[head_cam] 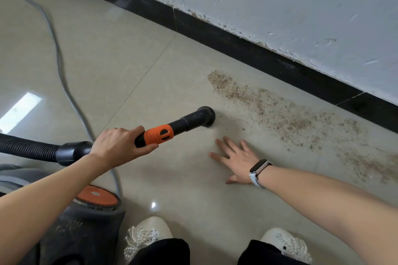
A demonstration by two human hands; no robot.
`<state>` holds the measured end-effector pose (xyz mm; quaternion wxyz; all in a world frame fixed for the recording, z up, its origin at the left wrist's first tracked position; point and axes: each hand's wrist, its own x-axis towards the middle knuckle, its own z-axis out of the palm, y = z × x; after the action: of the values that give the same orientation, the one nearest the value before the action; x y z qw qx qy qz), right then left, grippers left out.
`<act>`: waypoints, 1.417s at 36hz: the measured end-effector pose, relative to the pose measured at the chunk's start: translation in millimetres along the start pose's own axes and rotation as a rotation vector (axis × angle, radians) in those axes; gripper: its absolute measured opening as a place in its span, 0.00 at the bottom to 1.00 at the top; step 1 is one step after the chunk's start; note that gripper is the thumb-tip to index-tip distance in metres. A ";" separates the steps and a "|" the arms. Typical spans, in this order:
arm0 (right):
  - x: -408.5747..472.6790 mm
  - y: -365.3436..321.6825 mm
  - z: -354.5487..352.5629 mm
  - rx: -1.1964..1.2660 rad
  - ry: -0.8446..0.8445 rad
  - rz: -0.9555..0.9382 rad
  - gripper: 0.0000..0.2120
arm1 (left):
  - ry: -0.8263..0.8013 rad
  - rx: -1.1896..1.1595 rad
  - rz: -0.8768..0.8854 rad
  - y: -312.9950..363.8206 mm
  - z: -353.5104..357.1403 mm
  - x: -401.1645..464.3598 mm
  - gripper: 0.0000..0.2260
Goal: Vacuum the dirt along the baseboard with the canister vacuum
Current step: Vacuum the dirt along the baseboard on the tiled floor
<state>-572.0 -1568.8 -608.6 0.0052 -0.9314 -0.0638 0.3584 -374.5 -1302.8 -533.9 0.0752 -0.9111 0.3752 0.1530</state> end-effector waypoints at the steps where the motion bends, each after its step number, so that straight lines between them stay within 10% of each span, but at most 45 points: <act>1: -1.3 3.4 1.4 0.009 0.000 0.018 0.45 | -0.001 -0.012 -0.009 3.7 -1.3 3.5 0.21; 19: -3.3 8.9 -1.0 0.216 0.042 0.068 0.34 | 0.119 -0.044 0.265 18.9 12.7 15.8 0.29; 27: -9.9 -2.1 -11.0 0.354 0.230 0.000 0.22 | 0.042 -0.180 -0.027 33.1 3.2 25.1 0.18; 35: 37.5 -19.5 -85.3 1.447 0.445 0.348 0.21 | 0.080 -0.200 -0.167 34.6 -11.1 44.5 0.20; 40: 79.7 -15.5 -140.5 2.253 0.244 0.418 0.24 | 0.060 -0.268 -0.251 38.3 -16.1 47.9 0.21; 51: 121.8 -21.1 -172.6 2.267 0.352 0.523 0.21 | -0.062 -0.377 -0.238 14.5 -5.3 40.8 0.15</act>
<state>-369.6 -1526.7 -560.4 0.7657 -0.4157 0.4861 0.0670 -356.2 -1341.3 -542.9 -0.0676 -0.9417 0.2271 0.2387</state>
